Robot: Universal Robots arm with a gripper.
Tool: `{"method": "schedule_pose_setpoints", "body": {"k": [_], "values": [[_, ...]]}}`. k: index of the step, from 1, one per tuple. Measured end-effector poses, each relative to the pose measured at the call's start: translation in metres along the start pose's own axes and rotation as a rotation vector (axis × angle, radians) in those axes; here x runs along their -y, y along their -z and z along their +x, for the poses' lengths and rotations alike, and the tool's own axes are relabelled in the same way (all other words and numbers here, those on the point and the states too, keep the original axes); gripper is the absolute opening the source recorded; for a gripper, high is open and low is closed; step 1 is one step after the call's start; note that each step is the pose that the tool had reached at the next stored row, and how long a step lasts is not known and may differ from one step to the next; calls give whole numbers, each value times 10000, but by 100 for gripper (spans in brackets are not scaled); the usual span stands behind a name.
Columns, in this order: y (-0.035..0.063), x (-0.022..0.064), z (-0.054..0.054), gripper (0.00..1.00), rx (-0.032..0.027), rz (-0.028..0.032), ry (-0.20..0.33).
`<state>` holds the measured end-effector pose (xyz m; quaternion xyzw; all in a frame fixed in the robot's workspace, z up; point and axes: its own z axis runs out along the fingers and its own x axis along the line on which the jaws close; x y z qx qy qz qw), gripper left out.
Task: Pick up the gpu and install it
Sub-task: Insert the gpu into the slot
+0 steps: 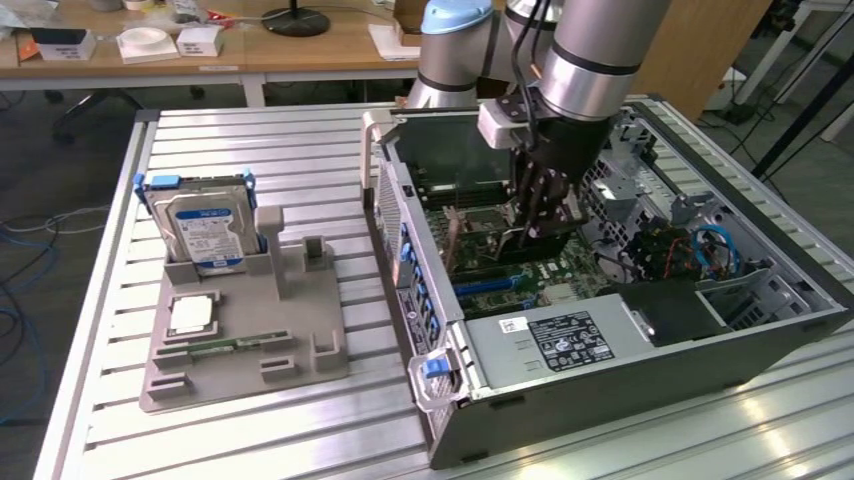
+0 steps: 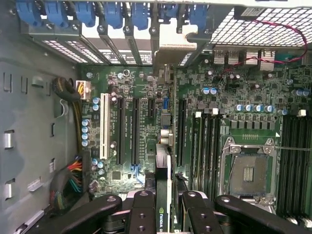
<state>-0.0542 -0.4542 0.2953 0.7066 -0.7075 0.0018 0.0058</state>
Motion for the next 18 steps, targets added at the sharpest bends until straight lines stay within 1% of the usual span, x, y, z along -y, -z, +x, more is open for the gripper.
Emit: {"method": "schedule_pose_setpoints", "body": {"k": [5, 11, 18], "values": [[-10, -6, -1, 26, 0, 0, -2], [-57, -24, -1, 26, -2, -1, 0], [-103, -92, -2, 26, -4, -1, 0]]}}
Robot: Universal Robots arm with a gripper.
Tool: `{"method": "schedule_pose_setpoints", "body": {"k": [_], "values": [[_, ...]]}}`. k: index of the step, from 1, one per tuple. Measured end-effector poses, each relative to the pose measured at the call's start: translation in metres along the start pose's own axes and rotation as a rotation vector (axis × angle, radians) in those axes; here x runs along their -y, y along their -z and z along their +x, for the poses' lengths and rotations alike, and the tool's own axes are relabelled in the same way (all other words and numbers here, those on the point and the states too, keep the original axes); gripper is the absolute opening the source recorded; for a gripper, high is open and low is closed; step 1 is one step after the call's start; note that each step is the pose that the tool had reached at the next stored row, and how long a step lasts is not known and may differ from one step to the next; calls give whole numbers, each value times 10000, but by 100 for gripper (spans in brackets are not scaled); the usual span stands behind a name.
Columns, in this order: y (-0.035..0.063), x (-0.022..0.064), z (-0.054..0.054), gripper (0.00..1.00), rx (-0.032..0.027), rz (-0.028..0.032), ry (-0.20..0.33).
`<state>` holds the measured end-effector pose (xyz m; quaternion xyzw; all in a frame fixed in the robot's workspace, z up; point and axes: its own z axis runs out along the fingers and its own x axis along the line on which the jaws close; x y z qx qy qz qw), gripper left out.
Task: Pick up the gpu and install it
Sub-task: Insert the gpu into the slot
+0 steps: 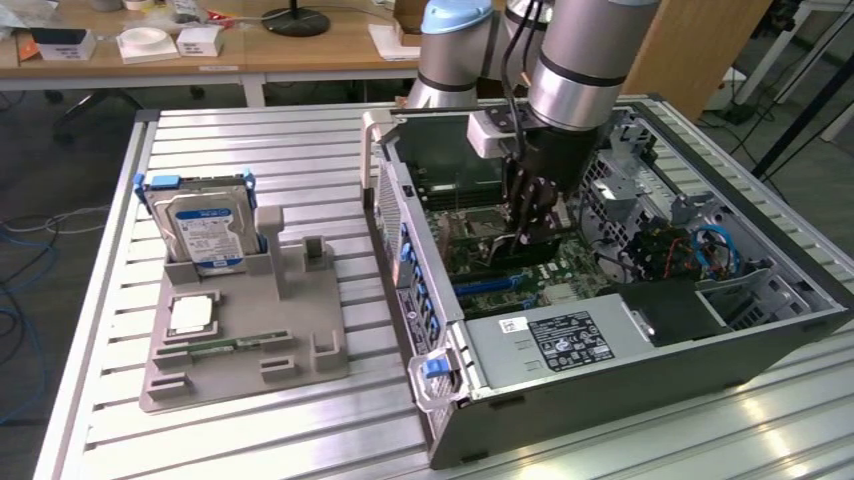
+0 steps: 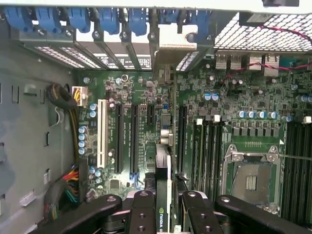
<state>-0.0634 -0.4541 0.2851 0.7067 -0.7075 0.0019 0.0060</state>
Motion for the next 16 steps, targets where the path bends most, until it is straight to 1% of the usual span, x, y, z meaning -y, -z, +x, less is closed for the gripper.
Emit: {"method": "schedule_pose_setpoints", "body": {"k": [2, 3, 6, 10, 13, 16], "values": [[-18, -29, 0, 26, -5, 0, -1], [-26, -41, -1, 26, -18, 1, -1], [-47, -70, -9, 26, -86, 0, -2], [-86, -98, -15, 26, -150, 0, -1], [-106, -104, -15, 26, -165, 0, 0], [-106, -104, -15, 26, -167, 0, -1]]}}
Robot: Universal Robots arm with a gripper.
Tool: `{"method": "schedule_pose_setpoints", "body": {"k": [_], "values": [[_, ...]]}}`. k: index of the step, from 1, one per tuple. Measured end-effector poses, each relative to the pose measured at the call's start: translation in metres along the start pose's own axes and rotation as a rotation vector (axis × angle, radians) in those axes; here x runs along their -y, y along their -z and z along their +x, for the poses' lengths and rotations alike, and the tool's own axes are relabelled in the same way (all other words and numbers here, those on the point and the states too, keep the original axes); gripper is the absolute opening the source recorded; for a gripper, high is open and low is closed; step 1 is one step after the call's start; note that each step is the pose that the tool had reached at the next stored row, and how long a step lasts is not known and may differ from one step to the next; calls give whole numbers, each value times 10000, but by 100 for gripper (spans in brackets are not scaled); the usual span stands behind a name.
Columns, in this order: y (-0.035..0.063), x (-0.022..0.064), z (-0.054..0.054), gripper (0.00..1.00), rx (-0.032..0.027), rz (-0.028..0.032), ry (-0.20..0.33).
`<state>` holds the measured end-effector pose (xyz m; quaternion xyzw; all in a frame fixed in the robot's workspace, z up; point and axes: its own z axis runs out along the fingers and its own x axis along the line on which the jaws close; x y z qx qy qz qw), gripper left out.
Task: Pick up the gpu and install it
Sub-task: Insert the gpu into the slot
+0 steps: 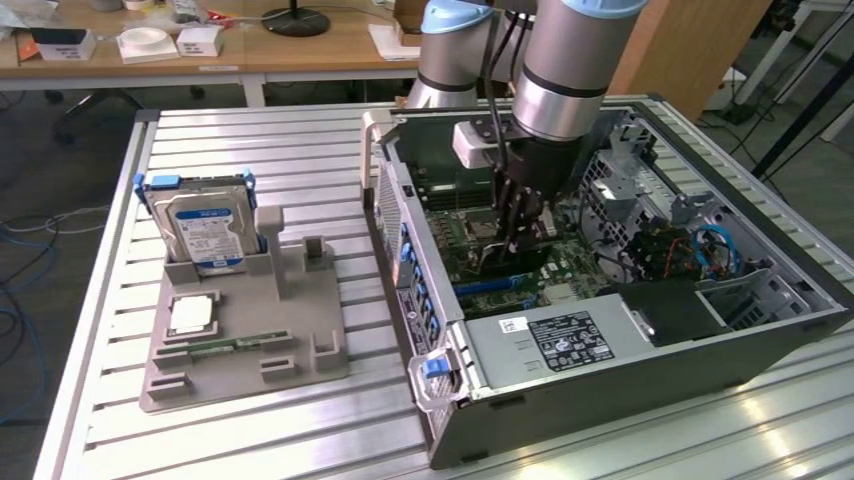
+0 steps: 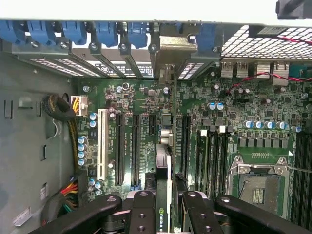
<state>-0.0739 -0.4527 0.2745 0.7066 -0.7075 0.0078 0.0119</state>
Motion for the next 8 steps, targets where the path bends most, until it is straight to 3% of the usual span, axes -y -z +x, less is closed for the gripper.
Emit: {"method": "schedule_pose_setpoints", "body": {"k": [4, 5, 8], "values": [[-2, -1, 0, 26, 1, 11, -1], [-3, -4, -1, 26, 1, 72, -5], [-8, -13, -1, 26, 1, 414, -11]]}}
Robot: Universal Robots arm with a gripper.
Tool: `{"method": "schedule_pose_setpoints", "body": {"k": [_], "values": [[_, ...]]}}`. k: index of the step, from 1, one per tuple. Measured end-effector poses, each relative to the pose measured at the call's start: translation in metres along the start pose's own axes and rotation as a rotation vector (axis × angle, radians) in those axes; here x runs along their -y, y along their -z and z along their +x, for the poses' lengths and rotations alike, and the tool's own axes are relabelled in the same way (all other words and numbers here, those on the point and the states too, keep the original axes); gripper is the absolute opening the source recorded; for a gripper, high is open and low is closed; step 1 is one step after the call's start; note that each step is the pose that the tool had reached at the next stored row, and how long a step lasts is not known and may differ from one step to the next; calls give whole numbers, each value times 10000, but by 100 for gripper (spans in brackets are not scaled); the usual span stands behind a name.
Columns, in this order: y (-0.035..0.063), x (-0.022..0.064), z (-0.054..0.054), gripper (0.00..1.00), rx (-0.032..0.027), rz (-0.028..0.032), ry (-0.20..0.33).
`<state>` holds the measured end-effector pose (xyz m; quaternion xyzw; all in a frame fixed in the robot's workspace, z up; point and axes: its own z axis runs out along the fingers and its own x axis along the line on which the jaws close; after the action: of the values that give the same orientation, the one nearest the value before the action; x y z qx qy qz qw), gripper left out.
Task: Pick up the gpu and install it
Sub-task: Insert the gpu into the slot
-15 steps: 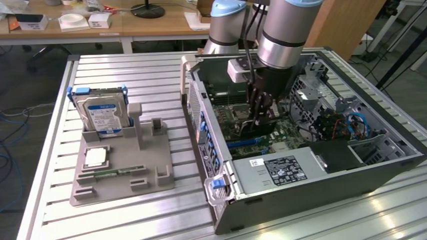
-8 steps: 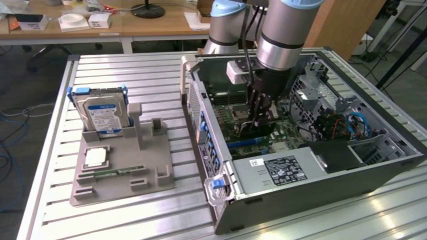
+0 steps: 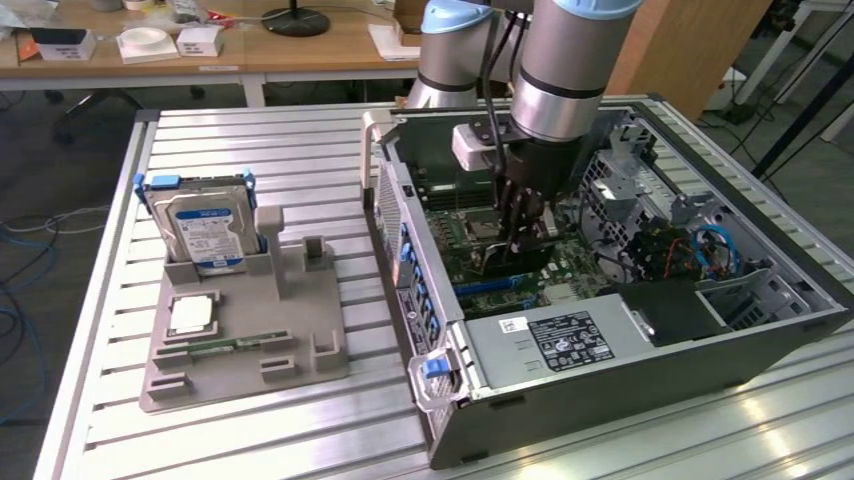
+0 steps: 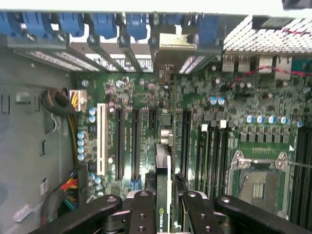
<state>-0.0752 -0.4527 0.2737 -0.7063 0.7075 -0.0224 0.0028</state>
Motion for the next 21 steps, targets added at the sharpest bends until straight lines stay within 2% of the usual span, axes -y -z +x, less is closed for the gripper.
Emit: {"method": "schedule_pose_setpoints", "body": {"k": [10, 21], "values": [[-8, -42, 0, 26, -2, 10, 1], [-83, -74, -4, 26, -2, 10, -2]]}}
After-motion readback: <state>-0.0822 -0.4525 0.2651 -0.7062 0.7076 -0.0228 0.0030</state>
